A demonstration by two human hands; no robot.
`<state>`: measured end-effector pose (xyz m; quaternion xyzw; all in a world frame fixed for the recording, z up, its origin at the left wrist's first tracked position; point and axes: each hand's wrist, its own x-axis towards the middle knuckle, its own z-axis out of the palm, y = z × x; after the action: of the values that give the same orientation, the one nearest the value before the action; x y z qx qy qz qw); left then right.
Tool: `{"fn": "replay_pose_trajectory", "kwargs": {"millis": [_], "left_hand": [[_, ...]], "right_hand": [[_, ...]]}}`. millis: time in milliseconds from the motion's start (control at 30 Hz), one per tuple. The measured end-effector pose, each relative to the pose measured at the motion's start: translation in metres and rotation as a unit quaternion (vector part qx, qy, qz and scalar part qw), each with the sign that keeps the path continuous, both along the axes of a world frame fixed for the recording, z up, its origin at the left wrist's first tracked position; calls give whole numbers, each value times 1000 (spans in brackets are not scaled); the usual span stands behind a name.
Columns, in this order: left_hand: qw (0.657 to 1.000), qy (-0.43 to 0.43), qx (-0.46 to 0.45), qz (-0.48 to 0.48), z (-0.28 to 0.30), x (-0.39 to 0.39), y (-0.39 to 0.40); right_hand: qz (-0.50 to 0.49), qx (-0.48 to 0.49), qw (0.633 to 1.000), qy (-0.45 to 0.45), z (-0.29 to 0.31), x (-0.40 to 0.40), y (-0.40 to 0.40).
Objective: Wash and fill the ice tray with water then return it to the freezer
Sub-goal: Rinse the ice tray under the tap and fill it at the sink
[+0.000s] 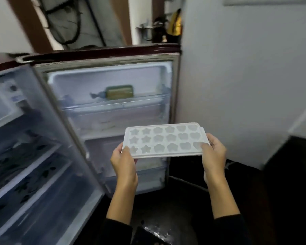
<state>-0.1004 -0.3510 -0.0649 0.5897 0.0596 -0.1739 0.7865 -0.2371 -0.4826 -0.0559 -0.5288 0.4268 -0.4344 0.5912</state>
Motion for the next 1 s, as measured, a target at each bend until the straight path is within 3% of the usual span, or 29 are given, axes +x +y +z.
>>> {"fn": "replay_pose_trajectory", "kwargs": {"millis": [167,333,533,867,1000], "left_hand": [[990,-10,-12,-141,10,-55,-84],[958,11,-12,-288,6,-114,-167],[878,-4,6,-479,15,-191,-254],[758,9,22,-651,14,-304,-322],[714,18,33,-699,10,-350,-335]], "right_hand": [[-140,-1,990,-23,12,-83,-37],[-275,11,961,-10,11,-165,-69],[-428,28,904,-7,21,-246,-91],[-604,60,795,-5,25,-334,-94],[-635,74,769,3,16,-375,-94]]}}
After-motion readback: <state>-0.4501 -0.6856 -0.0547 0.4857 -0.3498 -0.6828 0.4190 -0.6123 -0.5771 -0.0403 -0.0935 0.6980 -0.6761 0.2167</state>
